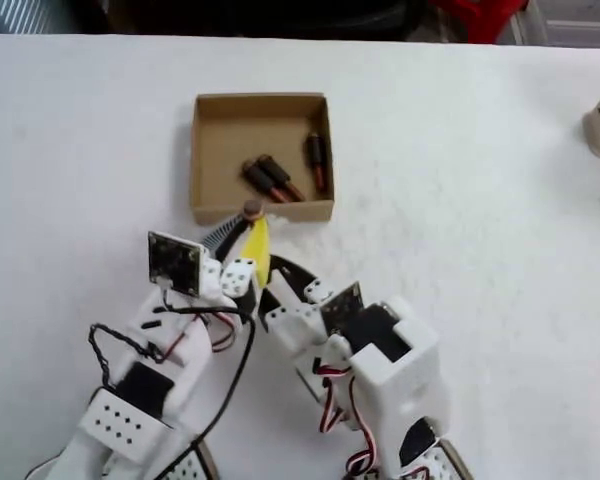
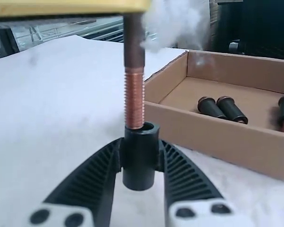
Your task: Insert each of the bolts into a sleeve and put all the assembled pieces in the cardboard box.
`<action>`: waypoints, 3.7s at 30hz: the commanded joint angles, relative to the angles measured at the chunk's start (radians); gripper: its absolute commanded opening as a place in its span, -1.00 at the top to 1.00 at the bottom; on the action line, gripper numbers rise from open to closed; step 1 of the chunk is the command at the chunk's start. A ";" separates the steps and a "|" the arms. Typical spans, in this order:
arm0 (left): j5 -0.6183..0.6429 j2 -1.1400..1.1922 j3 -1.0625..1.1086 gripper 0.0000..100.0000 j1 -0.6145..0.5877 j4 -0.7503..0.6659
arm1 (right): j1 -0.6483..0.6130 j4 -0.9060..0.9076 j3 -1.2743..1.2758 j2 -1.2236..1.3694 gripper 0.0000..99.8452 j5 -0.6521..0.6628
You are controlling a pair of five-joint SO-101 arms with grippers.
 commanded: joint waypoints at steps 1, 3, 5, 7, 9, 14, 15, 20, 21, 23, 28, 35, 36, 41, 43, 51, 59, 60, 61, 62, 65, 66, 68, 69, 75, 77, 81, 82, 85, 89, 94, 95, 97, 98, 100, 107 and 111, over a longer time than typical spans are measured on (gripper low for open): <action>0.003 -0.018 -0.005 0.96 0.027 0.034 | -0.004 -0.028 -0.002 -0.005 0.96 -0.003; 0.003 -0.018 -0.002 0.96 0.039 0.035 | -0.004 -0.028 -0.002 -0.005 0.96 -0.003; 0.003 -0.019 0.015 0.96 0.047 0.028 | -0.002 -0.028 -0.002 -0.005 0.96 -0.003; 0.003 -0.019 0.020 0.96 0.045 0.028 | -0.002 -0.028 -0.002 -0.005 0.96 -0.003; 0.003 -0.021 0.018 0.96 0.045 0.026 | -0.002 -0.028 -0.002 -0.005 0.96 -0.003; 0.003 -0.021 0.015 0.96 0.045 0.026 | -0.001 -0.028 -0.002 -0.007 0.96 -0.003; 0.003 -0.021 0.015 0.96 0.045 0.026 | -0.001 -0.028 -0.002 -0.007 0.96 -0.003; 0.003 -0.019 0.015 0.96 0.038 -0.057 | -0.008 -0.028 0.000 -0.007 0.96 -0.003; 0.003 -0.019 0.014 0.96 0.033 -0.057 | -0.008 -0.028 0.000 -0.007 0.96 -0.003; 0.003 -0.018 0.017 0.96 0.033 -0.057 | -0.008 -0.028 0.000 -0.007 0.96 -0.003; 0.003 -0.018 0.012 0.96 0.028 -0.031 | -0.008 -0.028 0.000 -0.007 0.96 -0.003; 0.003 0.042 -0.040 0.96 0.018 -0.029 | -0.008 -0.028 0.000 -0.007 0.96 -0.003; 0.003 0.079 -0.052 0.96 0.016 -0.031 | -0.008 -0.028 0.000 -0.007 0.96 -0.003; 0.002 0.278 -0.103 0.95 0.004 -0.127 | -0.008 -0.028 0.000 -0.007 0.96 -0.003; 0.002 0.317 -0.104 0.95 0.001 -0.152 | -0.004 -0.028 0.000 -0.007 0.96 -0.003; 0.002 0.228 -0.081 0.96 0.004 -0.072 | -0.002 -0.028 0.000 -0.007 0.96 -0.002; 0.002 0.077 -0.081 0.95 0.010 0.147 | -0.001 -0.028 0.000 -0.008 0.96 -0.002; 0.002 0.065 -0.081 0.95 0.010 0.160 | -0.001 -0.028 0.000 -0.008 0.96 -0.002; 0.002 0.054 -0.080 0.95 0.010 0.169 | -0.001 -0.027 0.000 -0.008 0.96 -0.002; 0.002 0.045 -0.072 0.95 0.010 0.169 | -0.001 -0.027 0.000 -0.008 0.96 -0.002; 0.000 0.035 -0.054 0.95 0.027 0.169 | 0.005 -0.027 0.000 -0.012 0.96 -0.002; -0.014 0.033 -0.044 0.95 0.036 0.170 | 0.010 -0.027 0.000 -0.013 0.96 -0.002; -0.041 0.033 -0.032 0.95 0.053 0.166 | 0.012 -0.027 -0.002 -0.013 0.96 -0.003; -0.048 0.033 -0.028 0.95 0.056 0.163 | 0.012 -0.027 -0.002 -0.013 0.96 -0.003; -0.052 0.033 -0.023 0.95 0.051 0.172 | 0.012 -0.027 -0.002 -0.013 0.96 -0.003; -0.054 0.033 -0.023 0.95 0.050 0.210 | 0.012 -0.028 -0.002 -0.013 0.96 -0.003; -0.055 0.031 -0.029 0.95 0.054 0.273 | 0.031 -0.028 -0.005 -0.015 0.96 -0.003; -0.055 0.031 -0.029 0.95 0.054 0.275 | 0.031 -0.028 -0.005 -0.015 0.96 -0.003; -0.055 0.031 -0.026 0.95 0.058 0.276 | 0.031 -0.028 -0.005 -0.015 0.96 -0.003; -0.086 0.031 -0.023 0.95 0.058 0.287 | 0.031 -0.030 -0.005 -0.015 0.96 -0.003; -0.130 0.031 -0.023 0.95 0.076 0.368 | 0.033 -0.030 -0.005 -0.015 0.96 -0.003; -0.130 0.031 -0.023 0.95 0.082 0.384 | 0.033 -0.030 -0.005 -0.015 0.96 -0.003; -0.130 0.031 -0.023 0.95 0.096 0.400 | 0.033 -0.030 -0.005 -0.015 0.96 -0.003; -0.132 0.031 -0.021 0.95 0.102 0.413 | 0.033 -0.030 -0.005 -0.015 0.96 -0.003; -0.132 0.031 -0.021 0.95 0.107 0.427 | 0.033 -0.030 -0.005 -0.015 0.96 -0.003; -0.133 0.031 0.026 0.95 0.105 0.419 | 0.033 -0.030 -0.005 -0.015 0.96 -0.003; -0.133 0.031 0.025 0.92 0.099 0.417 | 0.033 -0.030 -0.005 -0.015 0.96 -0.003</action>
